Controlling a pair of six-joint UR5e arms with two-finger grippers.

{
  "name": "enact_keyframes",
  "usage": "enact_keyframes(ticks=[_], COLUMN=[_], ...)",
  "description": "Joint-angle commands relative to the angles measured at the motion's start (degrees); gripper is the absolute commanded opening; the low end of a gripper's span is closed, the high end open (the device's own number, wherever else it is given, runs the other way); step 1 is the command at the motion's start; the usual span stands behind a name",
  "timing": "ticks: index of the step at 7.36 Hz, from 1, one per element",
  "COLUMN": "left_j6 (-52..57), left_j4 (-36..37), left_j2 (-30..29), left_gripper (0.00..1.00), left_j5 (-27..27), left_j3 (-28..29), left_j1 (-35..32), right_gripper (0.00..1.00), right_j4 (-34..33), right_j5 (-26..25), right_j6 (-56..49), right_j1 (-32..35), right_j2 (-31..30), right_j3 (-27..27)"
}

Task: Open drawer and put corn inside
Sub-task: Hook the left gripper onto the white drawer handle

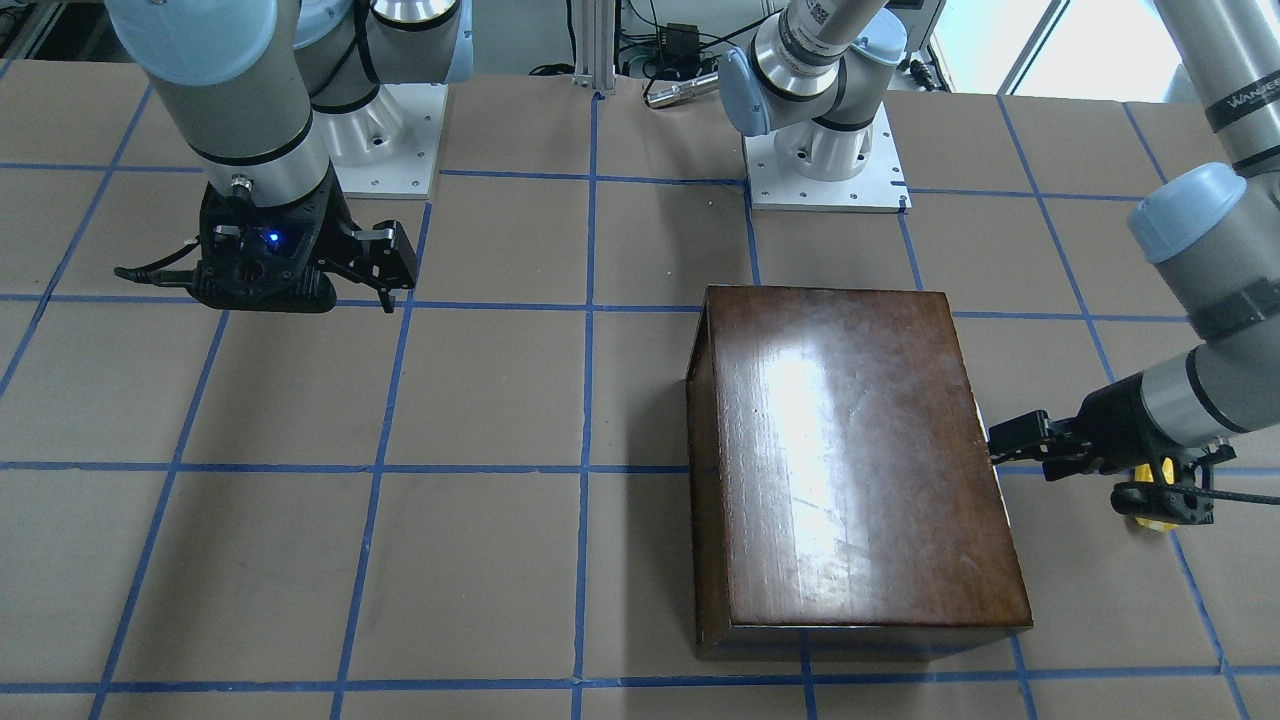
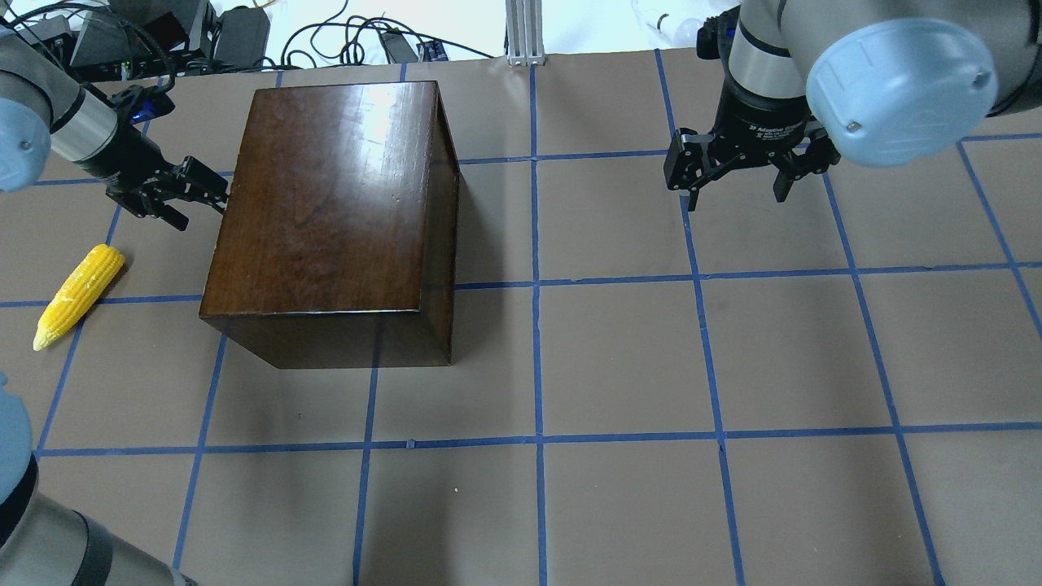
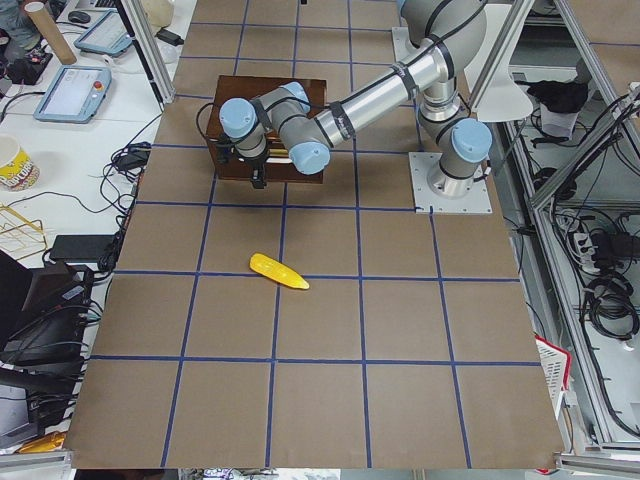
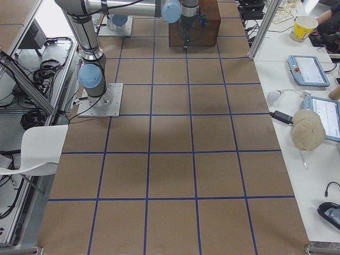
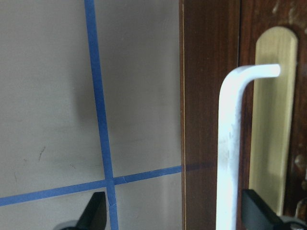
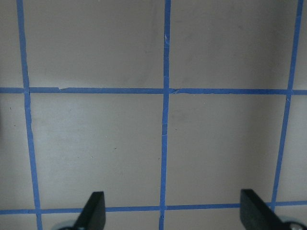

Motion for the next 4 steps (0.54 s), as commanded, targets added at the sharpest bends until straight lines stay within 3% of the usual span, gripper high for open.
enact_keyframes(ticks=[1,4], left_j6=[0.4,0.7], left_j4=[0.2,0.6], left_j2=[-0.6,-1.2], left_gripper=[1.0,1.0], left_j5=[0.0,0.0], left_j3=[0.0,-0.1], left_j1=[0.0,0.1], right_gripper=[1.0,1.0], right_j4=[0.0,0.0], right_j5=[0.0,0.0], right_j6=[0.0,0.0], right_j1=[0.0,0.0], right_j2=[0.0,0.0], right_j3=[0.0,0.0])
